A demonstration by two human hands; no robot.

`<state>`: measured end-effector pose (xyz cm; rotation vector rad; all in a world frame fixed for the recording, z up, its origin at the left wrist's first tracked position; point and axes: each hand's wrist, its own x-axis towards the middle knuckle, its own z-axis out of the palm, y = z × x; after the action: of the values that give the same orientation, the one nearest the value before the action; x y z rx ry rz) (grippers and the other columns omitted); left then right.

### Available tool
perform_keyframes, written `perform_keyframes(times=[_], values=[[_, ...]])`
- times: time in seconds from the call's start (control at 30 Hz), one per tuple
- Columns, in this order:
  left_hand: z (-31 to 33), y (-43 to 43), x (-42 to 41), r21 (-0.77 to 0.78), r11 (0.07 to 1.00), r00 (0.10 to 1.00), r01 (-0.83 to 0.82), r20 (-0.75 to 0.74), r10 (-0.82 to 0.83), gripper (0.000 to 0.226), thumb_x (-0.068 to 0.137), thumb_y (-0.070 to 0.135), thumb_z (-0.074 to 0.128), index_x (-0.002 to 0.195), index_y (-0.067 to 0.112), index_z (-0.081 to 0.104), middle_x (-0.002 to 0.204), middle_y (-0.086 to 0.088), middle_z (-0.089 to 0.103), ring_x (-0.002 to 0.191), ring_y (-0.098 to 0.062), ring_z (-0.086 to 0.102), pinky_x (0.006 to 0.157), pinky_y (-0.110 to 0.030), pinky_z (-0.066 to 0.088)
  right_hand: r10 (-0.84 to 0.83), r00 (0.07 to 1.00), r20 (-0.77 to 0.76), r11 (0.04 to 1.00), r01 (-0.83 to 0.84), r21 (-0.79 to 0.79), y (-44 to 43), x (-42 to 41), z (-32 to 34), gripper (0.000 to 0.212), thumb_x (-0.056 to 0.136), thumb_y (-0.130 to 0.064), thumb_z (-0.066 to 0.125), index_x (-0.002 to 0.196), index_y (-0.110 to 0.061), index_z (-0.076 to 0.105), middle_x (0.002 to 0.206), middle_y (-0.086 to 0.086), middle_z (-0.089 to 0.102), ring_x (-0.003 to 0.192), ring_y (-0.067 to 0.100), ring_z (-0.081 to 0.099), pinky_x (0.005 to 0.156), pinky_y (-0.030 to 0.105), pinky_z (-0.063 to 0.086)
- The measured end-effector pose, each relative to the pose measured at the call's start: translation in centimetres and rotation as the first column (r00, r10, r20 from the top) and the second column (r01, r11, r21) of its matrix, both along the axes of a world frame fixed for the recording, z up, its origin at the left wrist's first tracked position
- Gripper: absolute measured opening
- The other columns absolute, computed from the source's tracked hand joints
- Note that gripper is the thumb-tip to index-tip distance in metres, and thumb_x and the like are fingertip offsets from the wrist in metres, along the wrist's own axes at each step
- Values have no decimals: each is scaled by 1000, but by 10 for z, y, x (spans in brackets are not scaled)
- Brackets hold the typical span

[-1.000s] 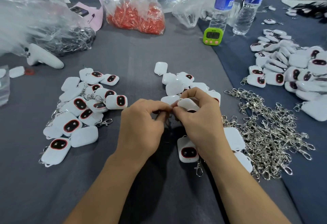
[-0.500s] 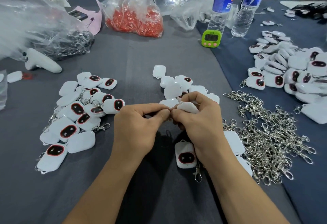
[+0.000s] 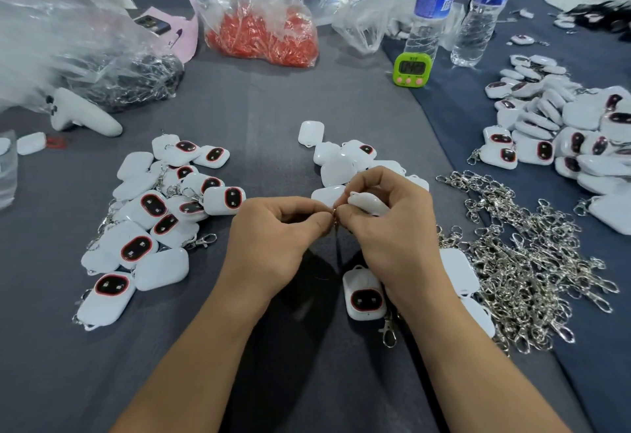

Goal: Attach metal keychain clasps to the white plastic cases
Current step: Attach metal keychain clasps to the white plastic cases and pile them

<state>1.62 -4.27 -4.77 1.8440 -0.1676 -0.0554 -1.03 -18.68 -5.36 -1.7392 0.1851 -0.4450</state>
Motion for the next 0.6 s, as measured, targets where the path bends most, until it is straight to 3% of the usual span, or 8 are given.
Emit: perform_keyframes(times=[0.2,0.33,0.6], values=[[2,1,0,-37,998,999,42,-7,-43,26,80,4,77,74,29,81,72,3,77,73,-15,74,73,-25,61,82,996,26,993,-84,80,-2,0,1,23,76,4,73,78,-17,66,77,8,74,72,17,70,67,30,55],[2,1,0,-80,995,998,52,-33,-55,24,76,1,78,72,25,80,70,1,75,64,-7,68,64,-17,54,135,990,43,977,-140,159,-2,0,1,26,77,11,71,79,-14,65,74,8,73,67,13,67,61,22,52],[5,-1,-3,-57,997,999,45,1,-45,11,62,20,71,67,26,79,65,0,73,60,-7,64,62,-24,54,216,976,26,959,-217,181,-4,-1,2,26,76,12,70,80,-13,66,74,4,73,65,12,65,59,22,51]])
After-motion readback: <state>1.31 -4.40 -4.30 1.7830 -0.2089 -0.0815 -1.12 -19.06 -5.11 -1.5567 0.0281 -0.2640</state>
